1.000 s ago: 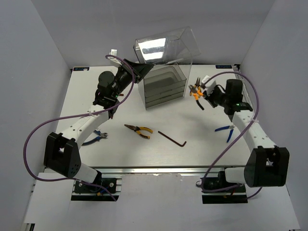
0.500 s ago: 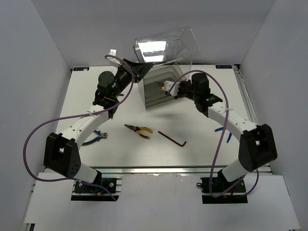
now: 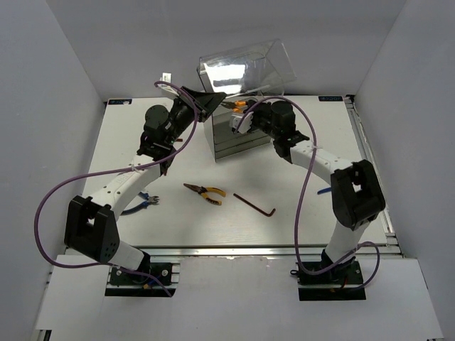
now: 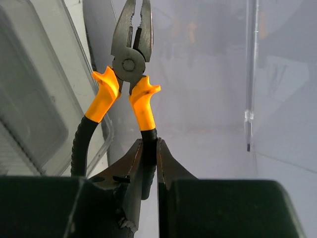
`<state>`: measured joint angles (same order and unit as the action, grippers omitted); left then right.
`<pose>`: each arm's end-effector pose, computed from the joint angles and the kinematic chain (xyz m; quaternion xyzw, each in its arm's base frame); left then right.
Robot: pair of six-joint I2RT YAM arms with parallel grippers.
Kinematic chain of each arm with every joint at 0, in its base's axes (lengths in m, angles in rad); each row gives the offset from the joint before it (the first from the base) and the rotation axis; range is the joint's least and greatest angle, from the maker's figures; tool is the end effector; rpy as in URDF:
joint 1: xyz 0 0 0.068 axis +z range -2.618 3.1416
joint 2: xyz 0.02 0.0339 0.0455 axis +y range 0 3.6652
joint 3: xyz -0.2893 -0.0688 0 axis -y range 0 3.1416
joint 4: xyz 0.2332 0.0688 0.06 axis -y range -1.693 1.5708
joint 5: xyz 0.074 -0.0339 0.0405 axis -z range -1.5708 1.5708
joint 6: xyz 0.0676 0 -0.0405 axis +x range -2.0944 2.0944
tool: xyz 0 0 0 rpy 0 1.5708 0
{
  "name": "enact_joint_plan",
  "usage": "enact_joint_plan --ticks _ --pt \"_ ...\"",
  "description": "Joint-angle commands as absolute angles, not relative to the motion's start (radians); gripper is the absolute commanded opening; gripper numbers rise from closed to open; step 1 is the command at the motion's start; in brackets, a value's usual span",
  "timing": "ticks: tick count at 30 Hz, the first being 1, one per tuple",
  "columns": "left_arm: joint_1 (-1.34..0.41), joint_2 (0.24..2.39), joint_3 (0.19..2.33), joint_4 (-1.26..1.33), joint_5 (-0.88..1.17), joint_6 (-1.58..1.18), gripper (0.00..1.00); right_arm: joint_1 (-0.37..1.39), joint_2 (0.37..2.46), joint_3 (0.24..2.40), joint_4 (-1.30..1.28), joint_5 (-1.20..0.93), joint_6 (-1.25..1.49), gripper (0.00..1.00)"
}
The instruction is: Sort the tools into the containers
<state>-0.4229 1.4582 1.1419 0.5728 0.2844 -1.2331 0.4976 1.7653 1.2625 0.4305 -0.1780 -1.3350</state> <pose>0.3224 -0.1659 0.4207 -0.1352 0.6000 -0.6358 0.4663 0.3891 0.2250 0.3274 -0.6154 0.3959 -0.2164 0.6463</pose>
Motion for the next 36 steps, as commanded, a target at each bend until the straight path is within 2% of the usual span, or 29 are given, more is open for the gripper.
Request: enact_joint_plan --ticks 1,12,13,14,17,22,30,36 --pt "-0.423 1.391 1.166 0.650 0.264 -1.232 0.15 0.511 1.815 1.313 0.633 -0.129 -1.379 0.00" --pt "-0.422 1.384 1.154 0.657 0.262 -1.235 0.15 0.512 1.928 1.401 0.588 -0.107 -1.356 0.00" --pt "-0.423 1.384 1.154 0.657 0.262 -1.235 0.15 0.512 1.928 1.402 0.565 -0.109 -1.350 0.03" --pt "-0.423 1.382 1.154 0.657 0.261 -1.235 0.15 0.512 1.927 1.402 0.552 -0.107 -1.338 0.17" --pt "-0.423 1.382 1.150 0.658 0.261 -1.233 0.15 0.511 1.910 1.401 0.512 -0.110 -1.307 0.42" --pt "-0.422 1.378 1.143 0.657 0.262 -1.235 0.15 0.511 1.852 1.362 0.483 -0.130 -1.252 0.56" --pt "-0.423 1.379 1.140 0.660 0.264 -1.236 0.15 0.509 1.672 1.264 0.353 -0.219 -1.123 0.58" --pt "-0.423 1.373 1.137 0.652 0.259 -1.226 0.15 0.456 1.409 1.123 0.088 -0.512 -0.928 0.58"
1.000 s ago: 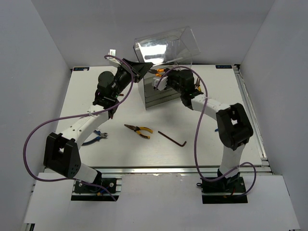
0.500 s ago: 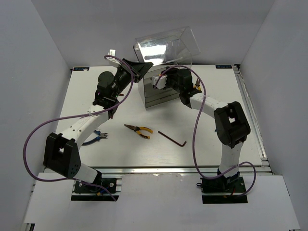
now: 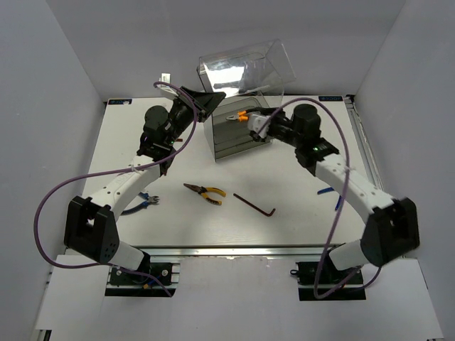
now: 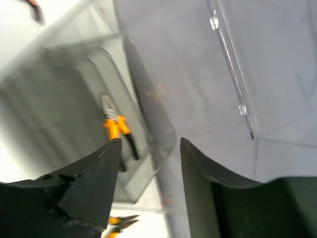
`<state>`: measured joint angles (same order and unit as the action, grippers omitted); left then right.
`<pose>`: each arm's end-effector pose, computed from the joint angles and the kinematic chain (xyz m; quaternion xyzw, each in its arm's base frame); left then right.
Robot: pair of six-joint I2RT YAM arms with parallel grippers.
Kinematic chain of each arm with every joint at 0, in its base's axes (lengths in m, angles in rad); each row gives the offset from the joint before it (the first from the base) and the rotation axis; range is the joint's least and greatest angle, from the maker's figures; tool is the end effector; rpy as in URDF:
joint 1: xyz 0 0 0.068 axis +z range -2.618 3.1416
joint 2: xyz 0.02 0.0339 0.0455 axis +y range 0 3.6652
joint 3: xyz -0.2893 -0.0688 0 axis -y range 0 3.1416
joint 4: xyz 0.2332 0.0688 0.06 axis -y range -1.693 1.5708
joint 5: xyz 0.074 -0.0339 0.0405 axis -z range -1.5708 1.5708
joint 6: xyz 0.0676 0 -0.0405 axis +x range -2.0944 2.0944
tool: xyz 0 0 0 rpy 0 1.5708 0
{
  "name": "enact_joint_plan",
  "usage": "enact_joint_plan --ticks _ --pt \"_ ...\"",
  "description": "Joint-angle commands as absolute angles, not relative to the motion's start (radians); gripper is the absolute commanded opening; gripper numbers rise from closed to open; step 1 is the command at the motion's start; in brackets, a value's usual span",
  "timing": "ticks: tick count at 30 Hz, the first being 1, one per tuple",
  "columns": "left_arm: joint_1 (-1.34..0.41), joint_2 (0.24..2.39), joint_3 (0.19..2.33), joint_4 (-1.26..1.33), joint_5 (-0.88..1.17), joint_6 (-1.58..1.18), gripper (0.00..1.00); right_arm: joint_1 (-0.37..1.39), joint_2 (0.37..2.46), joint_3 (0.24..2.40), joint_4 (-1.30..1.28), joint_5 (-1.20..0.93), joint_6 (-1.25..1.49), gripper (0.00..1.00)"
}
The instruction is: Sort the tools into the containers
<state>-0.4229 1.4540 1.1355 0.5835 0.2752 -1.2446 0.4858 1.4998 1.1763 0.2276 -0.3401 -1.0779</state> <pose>0.3214 -0.1648 0.4212 -0.1404 0.5952 -0.6386 0.4671 0.3226 0.1959 0.3716 -0.5948 0.4375 -0.0735 0.6704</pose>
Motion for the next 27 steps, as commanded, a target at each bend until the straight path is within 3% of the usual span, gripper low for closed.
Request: enact_joint_plan --ticks 1,7,10,12,19,23,27 --pt "-0.422 1.371 1.137 0.653 0.259 -1.226 0.15 0.443 1.352 1.070 0.039 -0.556 -0.886 0.55" --pt "-0.423 1.379 1.140 0.655 0.265 -1.235 0.15 0.277 1.181 0.862 0.020 -0.614 -0.511 0.42" --pt "-0.422 1.378 1.140 0.655 0.272 -1.236 0.15 0.218 1.178 0.815 0.041 -0.518 -0.352 0.30" --pt "-0.422 1.379 1.140 0.652 0.275 -1.238 0.15 0.157 1.239 0.833 0.049 -0.462 -0.269 0.29" --pt "-0.422 1.365 1.124 0.644 0.270 -1.235 0.15 0.104 1.676 1.194 -0.141 -0.111 0.090 0.43" --pt "-0.422 1.356 1.117 0.634 0.262 -1.232 0.15 0.104 1.949 1.499 -0.277 -0.022 0.149 0.49" --pt "-0.422 1.344 1.112 0.612 0.253 -1.218 0.15 0.104 2.055 1.590 -0.253 0.063 0.134 0.56"
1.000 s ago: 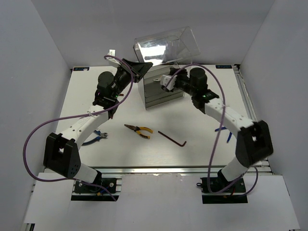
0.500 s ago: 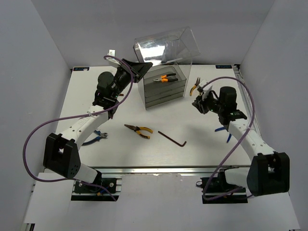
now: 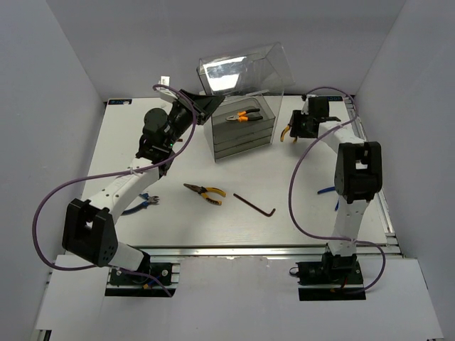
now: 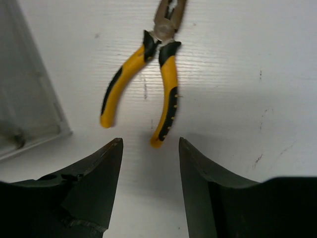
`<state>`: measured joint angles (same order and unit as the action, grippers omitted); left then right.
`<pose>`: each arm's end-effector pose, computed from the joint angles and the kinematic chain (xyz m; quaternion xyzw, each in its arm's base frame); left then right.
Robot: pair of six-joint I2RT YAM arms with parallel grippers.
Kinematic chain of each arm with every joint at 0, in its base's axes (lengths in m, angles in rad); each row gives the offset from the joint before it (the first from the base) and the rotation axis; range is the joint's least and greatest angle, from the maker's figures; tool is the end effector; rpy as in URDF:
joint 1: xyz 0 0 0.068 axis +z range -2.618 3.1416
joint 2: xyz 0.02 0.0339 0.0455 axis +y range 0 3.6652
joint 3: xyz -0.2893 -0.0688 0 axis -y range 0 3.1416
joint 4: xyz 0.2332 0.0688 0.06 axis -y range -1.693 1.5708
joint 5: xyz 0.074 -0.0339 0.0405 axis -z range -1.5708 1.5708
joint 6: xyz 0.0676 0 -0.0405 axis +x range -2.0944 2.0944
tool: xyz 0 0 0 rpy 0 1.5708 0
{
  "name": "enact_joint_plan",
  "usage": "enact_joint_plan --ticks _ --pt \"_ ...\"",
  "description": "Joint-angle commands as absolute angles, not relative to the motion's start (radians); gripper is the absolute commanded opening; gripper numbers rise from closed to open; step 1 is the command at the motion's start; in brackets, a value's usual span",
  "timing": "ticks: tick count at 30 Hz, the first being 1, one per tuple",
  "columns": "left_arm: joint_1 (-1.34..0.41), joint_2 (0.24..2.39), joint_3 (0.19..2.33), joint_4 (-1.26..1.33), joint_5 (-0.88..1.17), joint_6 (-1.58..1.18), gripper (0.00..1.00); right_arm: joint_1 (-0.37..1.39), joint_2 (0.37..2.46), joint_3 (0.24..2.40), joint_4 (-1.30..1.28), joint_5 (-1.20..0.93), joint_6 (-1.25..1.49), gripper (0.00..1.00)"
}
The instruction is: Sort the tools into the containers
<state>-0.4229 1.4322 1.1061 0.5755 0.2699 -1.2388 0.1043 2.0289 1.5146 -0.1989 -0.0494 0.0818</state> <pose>0.3163 -0.1621 0.4165 -0.1437 0.6003 -0.6335 0.4665 0.4845 0.0541 0.2179 -0.0205 0.9090 0.0610 0.4118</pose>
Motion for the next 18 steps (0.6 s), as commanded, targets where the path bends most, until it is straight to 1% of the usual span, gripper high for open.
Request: enact_joint_plan --ticks 1,5,11,16,18 --pt "-0.423 1.342 1.112 0.609 0.250 -1.215 0.15 0.104 2.074 1.603 -0.252 0.067 0.129 0.56" --pt "-0.423 1.341 1.108 0.601 0.239 -1.213 0.16 0.104 2.127 1.617 -0.232 0.081 0.121 0.56" --pt "-0.422 1.342 1.104 0.592 0.238 -1.213 0.15 0.104 2.193 1.634 -0.201 0.112 0.110 0.52" --pt "-0.423 1.345 1.108 0.584 0.239 -1.212 0.15 0.104 2.215 1.638 -0.178 0.106 0.095 0.45" --pt "-0.422 1.344 1.106 0.583 0.236 -1.212 0.15 0.104 2.229 1.647 -0.176 0.097 0.094 0.40"
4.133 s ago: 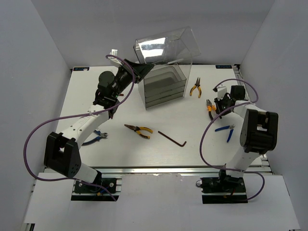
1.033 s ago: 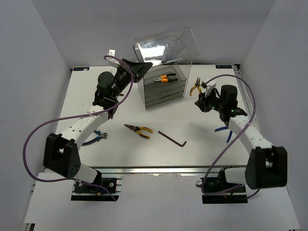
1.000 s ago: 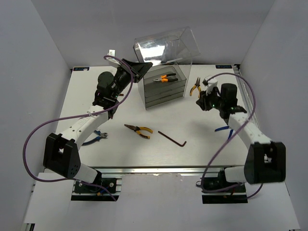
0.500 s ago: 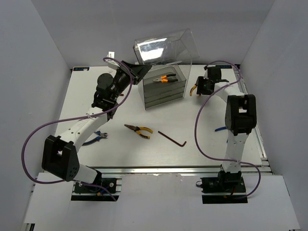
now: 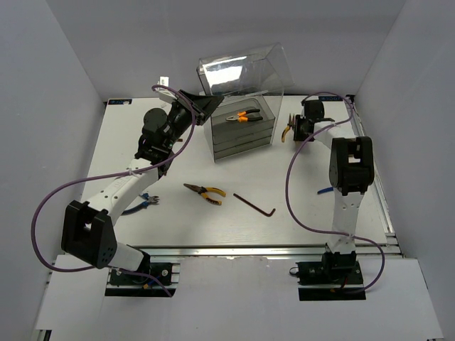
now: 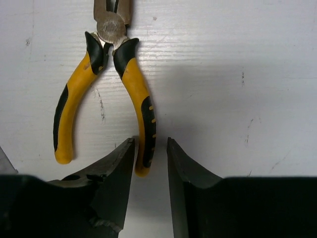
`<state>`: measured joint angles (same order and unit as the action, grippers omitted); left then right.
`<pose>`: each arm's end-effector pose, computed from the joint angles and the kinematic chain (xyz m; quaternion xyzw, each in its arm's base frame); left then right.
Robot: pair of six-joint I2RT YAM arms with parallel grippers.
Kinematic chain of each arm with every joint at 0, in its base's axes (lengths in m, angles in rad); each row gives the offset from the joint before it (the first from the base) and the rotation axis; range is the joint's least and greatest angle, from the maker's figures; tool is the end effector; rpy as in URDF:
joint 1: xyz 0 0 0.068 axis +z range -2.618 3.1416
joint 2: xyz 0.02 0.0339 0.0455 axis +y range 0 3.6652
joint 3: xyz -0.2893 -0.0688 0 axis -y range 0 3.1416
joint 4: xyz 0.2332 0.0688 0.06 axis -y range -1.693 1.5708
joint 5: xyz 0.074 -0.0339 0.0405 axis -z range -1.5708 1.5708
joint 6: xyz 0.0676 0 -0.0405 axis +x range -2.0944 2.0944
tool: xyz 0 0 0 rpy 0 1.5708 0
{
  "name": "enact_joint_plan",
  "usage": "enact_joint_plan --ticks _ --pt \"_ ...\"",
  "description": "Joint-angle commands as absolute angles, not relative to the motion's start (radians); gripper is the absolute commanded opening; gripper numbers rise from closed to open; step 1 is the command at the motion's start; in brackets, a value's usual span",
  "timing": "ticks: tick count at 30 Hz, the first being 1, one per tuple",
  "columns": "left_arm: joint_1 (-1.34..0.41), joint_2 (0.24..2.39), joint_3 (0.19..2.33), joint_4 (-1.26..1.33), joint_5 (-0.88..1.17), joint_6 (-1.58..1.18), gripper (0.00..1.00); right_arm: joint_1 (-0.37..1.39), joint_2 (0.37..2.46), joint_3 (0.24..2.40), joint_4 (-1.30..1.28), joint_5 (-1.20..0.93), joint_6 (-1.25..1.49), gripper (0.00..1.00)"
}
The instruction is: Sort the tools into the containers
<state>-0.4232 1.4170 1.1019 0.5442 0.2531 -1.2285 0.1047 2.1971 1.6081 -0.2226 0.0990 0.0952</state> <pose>0.3138 -0.1599 0.4158 -0.1507 0.6061 -0.6244 0.4691 0.5119 0.0471 0.1658 0.0139 0.9278 -0.0088 0.3728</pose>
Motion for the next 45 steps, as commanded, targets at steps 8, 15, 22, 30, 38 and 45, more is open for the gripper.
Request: enact_joint_plan --ticks 8,15,22,30,38,45 --pt "-0.422 1.342 1.104 0.583 0.230 -1.212 0.16 0.072 2.214 1.646 -0.184 0.048 0.077 0.08" --pt "-0.423 1.342 1.106 0.591 0.236 -1.212 0.16 -0.027 2.073 1.554 -0.201 -0.098 0.069 0.00" --pt "-0.423 1.350 1.111 0.612 0.247 -1.213 0.15 -0.063 1.671 1.250 -0.123 -0.287 -0.153 0.00" --pt "-0.422 1.348 1.108 0.640 0.258 -1.229 0.16 -0.028 1.261 0.950 -0.123 -0.505 -0.518 0.00" --pt "-0.423 1.336 1.100 0.644 0.265 -1.239 0.16 0.268 1.132 0.930 0.006 -0.353 -0.833 0.00" --pt "-0.422 1.328 1.094 0.641 0.253 -1.244 0.16 0.436 1.287 1.015 0.221 -0.201 -1.080 0.00"
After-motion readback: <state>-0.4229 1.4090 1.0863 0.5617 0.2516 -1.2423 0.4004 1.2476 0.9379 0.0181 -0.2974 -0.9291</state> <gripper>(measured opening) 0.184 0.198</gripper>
